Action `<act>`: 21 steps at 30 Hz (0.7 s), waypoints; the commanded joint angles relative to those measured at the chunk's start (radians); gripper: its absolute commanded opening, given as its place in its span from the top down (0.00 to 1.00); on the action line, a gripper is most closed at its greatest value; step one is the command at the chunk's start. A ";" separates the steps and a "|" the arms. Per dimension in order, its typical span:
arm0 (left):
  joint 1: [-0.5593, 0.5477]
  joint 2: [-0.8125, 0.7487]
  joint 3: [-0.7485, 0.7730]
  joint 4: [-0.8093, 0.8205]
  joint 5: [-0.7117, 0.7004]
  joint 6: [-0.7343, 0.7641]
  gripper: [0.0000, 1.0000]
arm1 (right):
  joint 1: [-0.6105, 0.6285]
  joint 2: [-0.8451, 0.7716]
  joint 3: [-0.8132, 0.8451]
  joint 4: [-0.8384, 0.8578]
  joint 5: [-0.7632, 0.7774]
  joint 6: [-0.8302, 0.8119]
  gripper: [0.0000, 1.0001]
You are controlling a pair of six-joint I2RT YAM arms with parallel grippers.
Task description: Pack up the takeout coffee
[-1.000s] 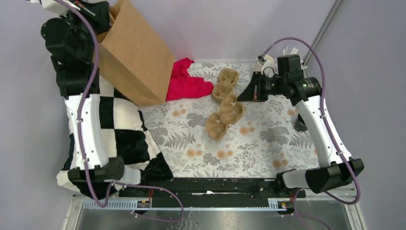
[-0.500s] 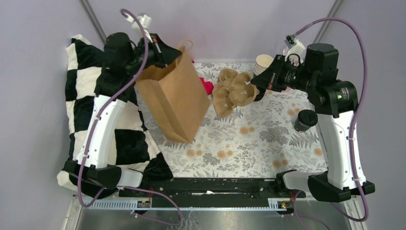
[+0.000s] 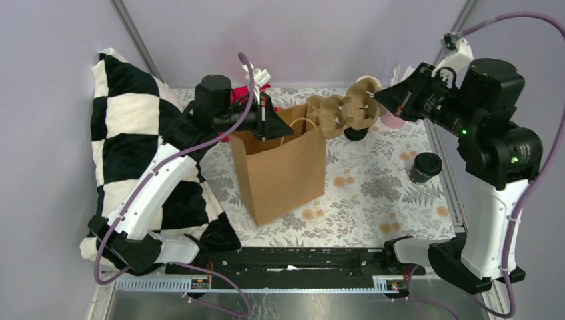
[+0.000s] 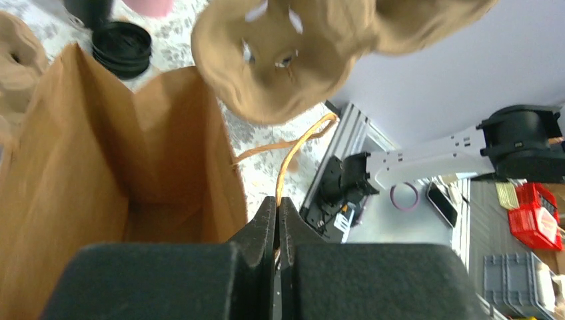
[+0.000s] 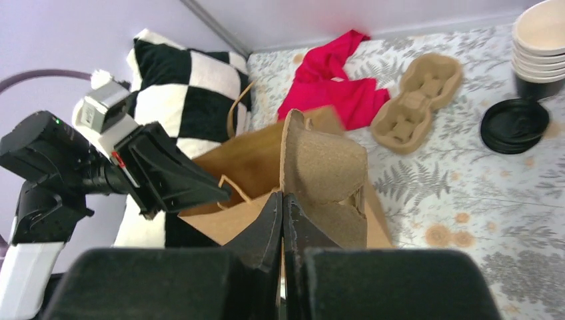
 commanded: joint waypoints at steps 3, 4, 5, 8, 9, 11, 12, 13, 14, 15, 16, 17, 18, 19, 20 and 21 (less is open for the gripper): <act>-0.081 -0.022 -0.048 0.022 -0.034 0.030 1.00 | 0.005 -0.056 0.051 -0.033 0.168 -0.055 1.00; -0.092 -0.026 -0.061 0.021 -0.043 0.032 1.00 | 0.005 -0.055 0.055 -0.029 0.160 -0.059 1.00; -0.103 -0.033 -0.076 0.022 -0.048 0.033 1.00 | 0.005 -0.051 0.059 -0.025 0.142 -0.060 1.00; -0.122 -0.064 -0.122 0.021 -0.060 0.029 1.00 | 0.005 -0.044 0.055 0.024 0.015 -0.061 1.00; -0.126 -0.078 -0.139 0.022 -0.061 0.027 1.00 | 0.006 -0.045 0.043 0.055 -0.043 -0.060 1.00; -0.135 -0.112 -0.170 0.022 -0.067 0.017 1.00 | 0.005 -0.047 0.017 0.105 -0.129 -0.057 1.00; -0.138 -0.124 -0.180 0.022 -0.068 0.008 0.93 | 0.005 -0.047 0.013 0.121 -0.147 -0.055 1.00; -0.141 -0.133 -0.188 0.021 -0.066 -0.003 0.81 | 0.005 -0.045 0.012 0.135 -0.163 -0.055 1.00; -0.142 -0.141 -0.193 0.021 -0.065 -0.015 0.63 | 0.005 -0.040 0.014 0.143 -0.181 -0.053 1.00; -0.142 -0.148 -0.193 0.015 -0.065 -0.029 0.53 | 0.005 -0.031 0.016 0.150 -0.204 -0.050 1.00; -0.142 -0.156 -0.186 0.004 -0.071 -0.041 0.45 | 0.005 -0.022 0.016 0.156 -0.232 -0.046 1.00; -0.141 -0.163 -0.174 -0.010 -0.083 -0.051 0.37 | 0.005 -0.015 0.013 0.161 -0.258 -0.041 1.00; -0.142 -0.169 -0.159 -0.034 -0.106 -0.066 0.29 | 0.005 -0.011 0.004 0.173 -0.284 -0.035 1.00; -0.142 -0.174 -0.137 -0.059 -0.125 -0.075 0.26 | 0.005 -0.012 -0.007 0.182 -0.292 -0.030 1.00; -0.142 -0.175 -0.109 -0.091 -0.151 -0.083 0.23 | 0.005 -0.016 -0.020 0.191 -0.303 -0.026 1.00; -0.142 -0.174 -0.078 -0.126 -0.181 -0.091 0.23 | 0.005 -0.023 -0.033 0.203 -0.310 -0.022 1.00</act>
